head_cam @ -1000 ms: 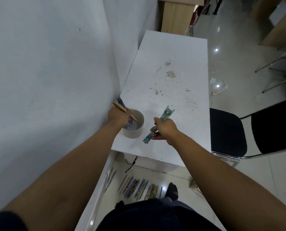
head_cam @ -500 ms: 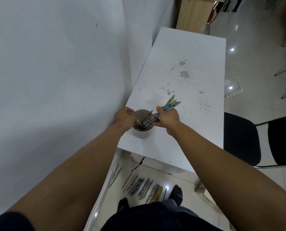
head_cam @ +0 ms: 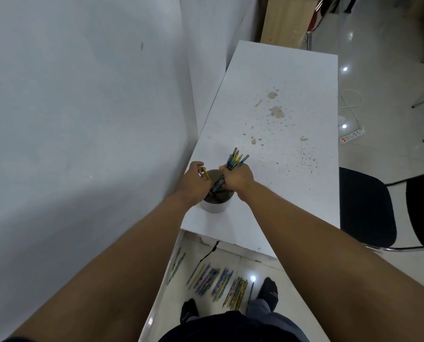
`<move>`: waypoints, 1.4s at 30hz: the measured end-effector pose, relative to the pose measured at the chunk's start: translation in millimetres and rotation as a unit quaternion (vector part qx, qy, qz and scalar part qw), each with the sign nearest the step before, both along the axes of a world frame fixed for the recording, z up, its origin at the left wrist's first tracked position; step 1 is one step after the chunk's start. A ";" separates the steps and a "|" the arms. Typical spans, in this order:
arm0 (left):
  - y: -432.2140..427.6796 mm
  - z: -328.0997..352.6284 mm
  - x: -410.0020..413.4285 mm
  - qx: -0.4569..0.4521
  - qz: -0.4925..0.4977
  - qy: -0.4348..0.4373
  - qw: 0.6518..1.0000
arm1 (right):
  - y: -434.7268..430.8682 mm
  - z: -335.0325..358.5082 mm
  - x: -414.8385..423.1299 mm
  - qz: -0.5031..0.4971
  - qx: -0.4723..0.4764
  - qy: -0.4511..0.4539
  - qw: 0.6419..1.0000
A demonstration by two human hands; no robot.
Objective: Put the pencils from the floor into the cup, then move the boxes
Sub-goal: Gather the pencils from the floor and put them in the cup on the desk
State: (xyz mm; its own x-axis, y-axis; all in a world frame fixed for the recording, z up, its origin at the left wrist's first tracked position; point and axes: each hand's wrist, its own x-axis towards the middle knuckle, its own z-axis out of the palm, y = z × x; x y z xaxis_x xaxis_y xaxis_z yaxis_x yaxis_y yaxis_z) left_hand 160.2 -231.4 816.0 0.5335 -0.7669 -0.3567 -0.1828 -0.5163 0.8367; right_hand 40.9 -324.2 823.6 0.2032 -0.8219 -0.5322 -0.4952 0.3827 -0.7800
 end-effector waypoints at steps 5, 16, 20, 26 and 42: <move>-0.1 -6.1 8.8 -0.031 -0.014 -0.079 0.996 | -5.6 -1.5 5.3 0.041 -0.010 0.008 0.999; 7.2 -5.3 21.7 -0.098 0.034 -0.104 0.989 | -11.1 -7.5 2.9 0.101 -0.003 0.019 0.995; 5.6 -10.3 20.7 -0.060 0.056 -0.096 0.992 | -9.0 0.5 6.2 0.126 -0.010 0.028 0.992; 2.8 -5.5 12.3 0.056 0.027 0.054 0.997 | 2.1 18.2 5.6 0.185 -0.088 0.061 0.977; 50.1 22.6 -5.6 0.009 -0.022 -0.086 0.996 | 50.5 55.3 -44.3 0.146 -0.197 0.051 0.968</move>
